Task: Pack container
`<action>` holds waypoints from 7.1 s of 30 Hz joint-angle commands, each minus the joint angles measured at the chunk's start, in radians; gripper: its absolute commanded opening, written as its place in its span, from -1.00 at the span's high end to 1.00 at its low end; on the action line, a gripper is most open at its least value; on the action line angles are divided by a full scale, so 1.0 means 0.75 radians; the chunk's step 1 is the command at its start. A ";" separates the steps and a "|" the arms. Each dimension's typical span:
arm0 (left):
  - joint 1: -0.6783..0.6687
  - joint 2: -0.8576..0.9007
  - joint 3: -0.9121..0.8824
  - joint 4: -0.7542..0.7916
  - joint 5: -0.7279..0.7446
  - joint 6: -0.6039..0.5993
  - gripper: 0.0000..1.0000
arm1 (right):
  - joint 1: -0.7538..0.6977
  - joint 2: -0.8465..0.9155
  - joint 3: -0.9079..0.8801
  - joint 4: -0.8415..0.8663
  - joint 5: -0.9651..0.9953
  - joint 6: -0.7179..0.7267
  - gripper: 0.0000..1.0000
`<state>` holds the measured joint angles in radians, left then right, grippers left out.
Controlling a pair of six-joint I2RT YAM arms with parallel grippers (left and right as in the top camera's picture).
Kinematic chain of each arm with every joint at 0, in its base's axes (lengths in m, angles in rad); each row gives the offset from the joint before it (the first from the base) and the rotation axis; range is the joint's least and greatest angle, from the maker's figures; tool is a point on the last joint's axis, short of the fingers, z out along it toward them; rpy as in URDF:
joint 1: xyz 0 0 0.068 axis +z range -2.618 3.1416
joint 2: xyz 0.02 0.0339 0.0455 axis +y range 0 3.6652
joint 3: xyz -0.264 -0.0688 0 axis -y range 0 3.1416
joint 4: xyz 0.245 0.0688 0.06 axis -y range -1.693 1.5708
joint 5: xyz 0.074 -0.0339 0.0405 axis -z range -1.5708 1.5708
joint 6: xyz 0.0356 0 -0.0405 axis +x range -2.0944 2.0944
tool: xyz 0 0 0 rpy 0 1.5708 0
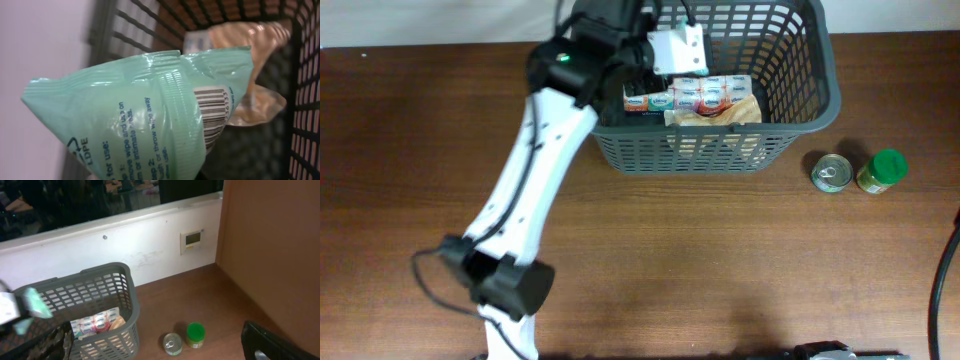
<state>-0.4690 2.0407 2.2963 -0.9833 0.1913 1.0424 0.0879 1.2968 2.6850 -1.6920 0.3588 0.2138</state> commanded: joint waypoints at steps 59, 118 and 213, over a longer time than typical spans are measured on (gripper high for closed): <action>0.942 0.011 0.079 -0.754 -0.179 -1.269 -0.98 | -0.533 0.713 -0.391 0.027 -0.233 0.125 -0.98; 0.942 0.011 0.079 -0.755 -0.179 -1.269 -0.98 | -0.824 1.310 -1.124 0.736 -0.609 0.016 -0.43; 0.942 0.011 0.079 -0.755 -0.179 -1.269 -0.98 | -0.581 0.907 -1.428 0.834 -0.475 -0.035 -0.96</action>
<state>0.2359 2.0506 2.3596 -1.5486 0.0463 0.1036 -0.3798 1.9907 1.6642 -1.0992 -0.0502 0.1997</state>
